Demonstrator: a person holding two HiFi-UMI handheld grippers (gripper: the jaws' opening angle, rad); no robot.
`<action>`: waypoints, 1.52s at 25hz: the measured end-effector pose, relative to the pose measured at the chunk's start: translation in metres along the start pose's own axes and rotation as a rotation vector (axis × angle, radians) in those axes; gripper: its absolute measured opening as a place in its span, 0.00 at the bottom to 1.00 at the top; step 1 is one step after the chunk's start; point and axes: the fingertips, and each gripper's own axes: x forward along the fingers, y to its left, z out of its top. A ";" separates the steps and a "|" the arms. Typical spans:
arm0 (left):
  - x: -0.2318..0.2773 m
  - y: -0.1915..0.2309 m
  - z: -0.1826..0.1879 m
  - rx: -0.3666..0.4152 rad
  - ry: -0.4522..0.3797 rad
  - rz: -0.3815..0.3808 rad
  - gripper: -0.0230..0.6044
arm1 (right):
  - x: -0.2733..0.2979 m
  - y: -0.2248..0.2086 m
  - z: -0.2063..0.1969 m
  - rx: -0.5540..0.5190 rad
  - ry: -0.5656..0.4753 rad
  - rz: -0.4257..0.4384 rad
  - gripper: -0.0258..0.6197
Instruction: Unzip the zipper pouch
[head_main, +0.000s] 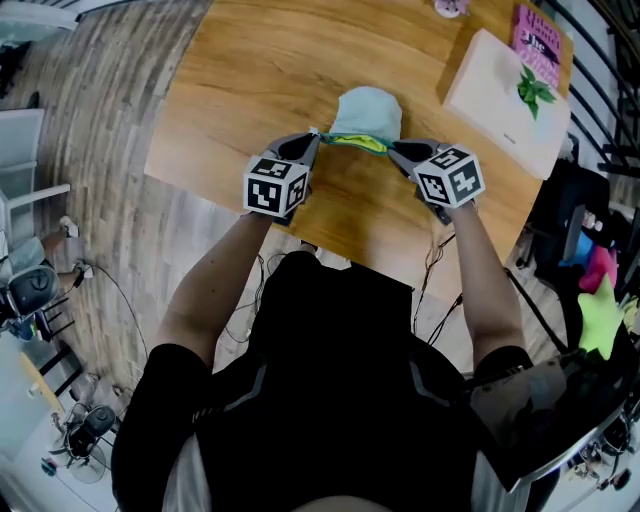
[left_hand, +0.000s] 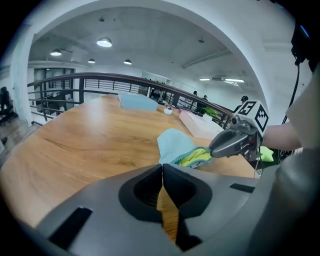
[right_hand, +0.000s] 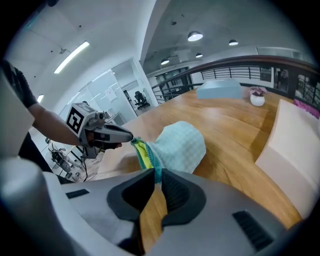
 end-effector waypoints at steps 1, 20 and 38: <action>0.002 -0.001 -0.006 0.002 0.012 -0.001 0.09 | 0.003 -0.001 -0.006 0.013 0.016 0.005 0.12; 0.019 -0.003 -0.048 -0.012 0.093 -0.002 0.09 | 0.026 -0.017 -0.035 0.086 0.074 -0.113 0.15; -0.059 -0.012 0.034 0.083 -0.140 -0.069 0.09 | -0.095 0.009 0.011 0.028 -0.089 -0.295 0.23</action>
